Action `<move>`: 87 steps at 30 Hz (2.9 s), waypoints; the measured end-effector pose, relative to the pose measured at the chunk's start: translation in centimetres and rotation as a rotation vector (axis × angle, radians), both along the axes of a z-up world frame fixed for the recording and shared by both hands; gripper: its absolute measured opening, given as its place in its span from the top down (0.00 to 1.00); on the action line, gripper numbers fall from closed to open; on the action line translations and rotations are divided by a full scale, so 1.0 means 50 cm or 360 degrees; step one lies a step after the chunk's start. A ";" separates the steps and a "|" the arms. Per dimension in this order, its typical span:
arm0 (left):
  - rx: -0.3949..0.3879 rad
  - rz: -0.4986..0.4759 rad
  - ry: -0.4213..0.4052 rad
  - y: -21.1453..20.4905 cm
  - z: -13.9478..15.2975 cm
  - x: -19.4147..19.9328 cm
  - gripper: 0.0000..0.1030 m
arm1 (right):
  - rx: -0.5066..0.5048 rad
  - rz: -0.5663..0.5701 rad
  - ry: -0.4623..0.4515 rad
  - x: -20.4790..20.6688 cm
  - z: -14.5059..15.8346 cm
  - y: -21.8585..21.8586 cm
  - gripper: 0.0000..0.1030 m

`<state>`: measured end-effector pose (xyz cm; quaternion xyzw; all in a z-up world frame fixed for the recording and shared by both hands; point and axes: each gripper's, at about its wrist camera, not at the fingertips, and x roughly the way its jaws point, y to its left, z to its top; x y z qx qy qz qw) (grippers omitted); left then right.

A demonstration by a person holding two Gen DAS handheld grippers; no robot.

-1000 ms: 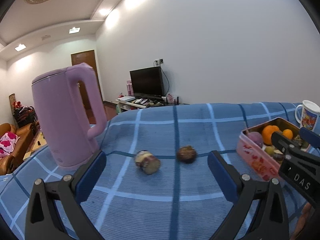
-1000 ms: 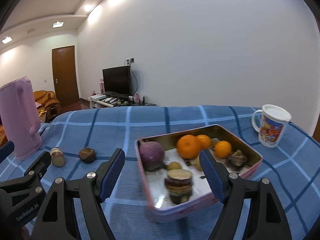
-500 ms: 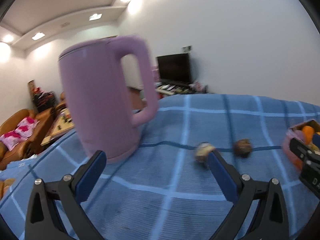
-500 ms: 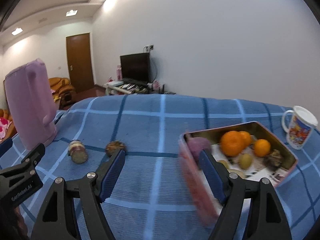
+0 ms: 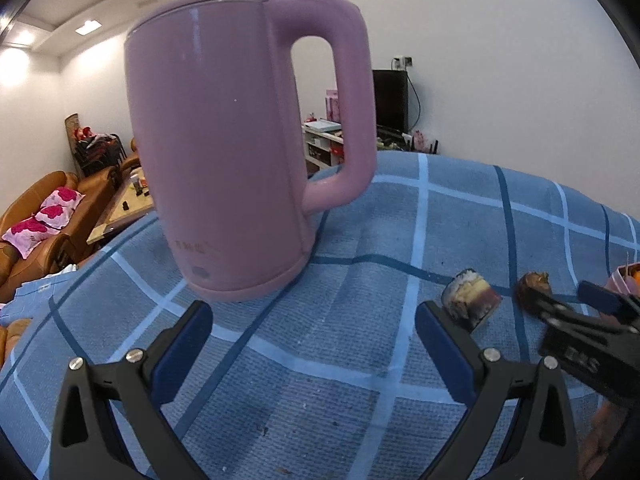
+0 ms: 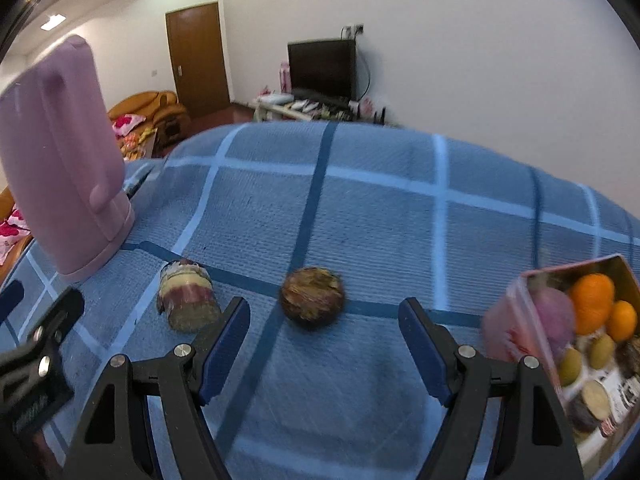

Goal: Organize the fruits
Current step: 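Grasp the sliced root with the left tool while the right grasps the mangosteen, then carry the sliced root and mangosteen over the pink tin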

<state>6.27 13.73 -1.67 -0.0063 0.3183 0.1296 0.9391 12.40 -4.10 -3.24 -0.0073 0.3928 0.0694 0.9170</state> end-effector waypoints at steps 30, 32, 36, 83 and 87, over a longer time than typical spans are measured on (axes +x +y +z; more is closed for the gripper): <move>-0.0190 -0.0172 0.0012 -0.039 0.002 0.009 0.01 | -0.0028 -0.0085 -0.0388 -0.159 0.052 -0.058 0.58; -0.0196 -0.0187 0.0030 -0.062 0.006 0.028 0.04 | -0.0008 -0.0103 -0.0388 -0.162 0.058 -0.064 0.58; -0.0271 -0.0192 0.0108 -0.102 -0.001 0.081 0.13 | 0.0035 -0.0109 -0.0369 -0.162 0.056 -0.074 0.58; -0.0072 -0.0157 -0.0233 -0.138 0.027 -0.051 0.52 | -0.0080 -0.0101 -0.0629 -0.221 0.078 -0.058 0.58; -0.0066 -0.0169 -0.0250 -0.145 0.029 -0.066 0.52 | -0.0080 -0.0099 -0.0629 -0.222 0.078 -0.057 0.58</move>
